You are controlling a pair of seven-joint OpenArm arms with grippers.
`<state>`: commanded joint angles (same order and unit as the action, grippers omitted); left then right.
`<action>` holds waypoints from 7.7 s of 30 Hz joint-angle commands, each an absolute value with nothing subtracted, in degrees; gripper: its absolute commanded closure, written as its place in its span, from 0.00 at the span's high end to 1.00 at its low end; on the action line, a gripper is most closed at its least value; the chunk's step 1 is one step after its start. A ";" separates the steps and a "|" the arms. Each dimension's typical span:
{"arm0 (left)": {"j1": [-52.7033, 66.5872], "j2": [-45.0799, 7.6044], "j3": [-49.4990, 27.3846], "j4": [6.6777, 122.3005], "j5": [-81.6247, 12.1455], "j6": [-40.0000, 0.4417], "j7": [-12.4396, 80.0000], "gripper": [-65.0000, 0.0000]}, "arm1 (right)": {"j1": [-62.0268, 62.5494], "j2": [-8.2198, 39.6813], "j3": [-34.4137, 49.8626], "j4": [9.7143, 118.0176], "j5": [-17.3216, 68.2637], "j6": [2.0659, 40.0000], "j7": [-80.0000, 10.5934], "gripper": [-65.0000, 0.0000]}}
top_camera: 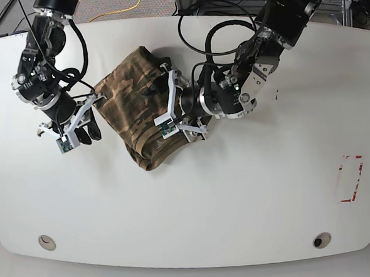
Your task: Layout the t-shirt on the table in an organized manner, then fold the t-shirt properly
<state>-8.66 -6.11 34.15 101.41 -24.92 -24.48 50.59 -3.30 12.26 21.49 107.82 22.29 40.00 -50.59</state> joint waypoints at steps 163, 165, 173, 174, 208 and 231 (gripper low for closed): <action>19.65 -47.78 1.01 76.88 -1.10 -11.82 18.07 0.34 | -6.64 18.15 40.31 115.56 18.59 40.00 -54.11 0.21; 17.89 -47.78 0.92 78.37 -1.10 -11.82 18.07 0.34 | -6.64 18.15 40.13 115.56 18.59 40.00 -54.11 0.21; 17.01 -47.52 -0.13 86.99 -1.10 -11.82 19.21 0.34 | -6.20 18.15 39.96 115.56 18.59 40.00 -54.11 0.21; 16.84 -47.43 -0.84 88.13 -1.10 -11.82 20.09 0.34 | -6.11 18.15 39.96 115.56 18.59 40.00 -54.02 0.21; 30.46 -10.42 -3.56 96.66 6.29 -7.25 -15.78 0.34 | -22.81 6.02 32.92 105.01 -1.27 40.00 -2.86 0.21; 76.88 -10.24 -2.95 102.46 6.37 -7.16 -16.31 0.34 | -63.69 1.10 31.52 105.19 15.96 40.00 -0.84 0.21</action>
<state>76.88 -10.24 -2.95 102.46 6.37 -7.16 -16.31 -63.69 1.10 31.52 105.19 15.96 40.00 -0.84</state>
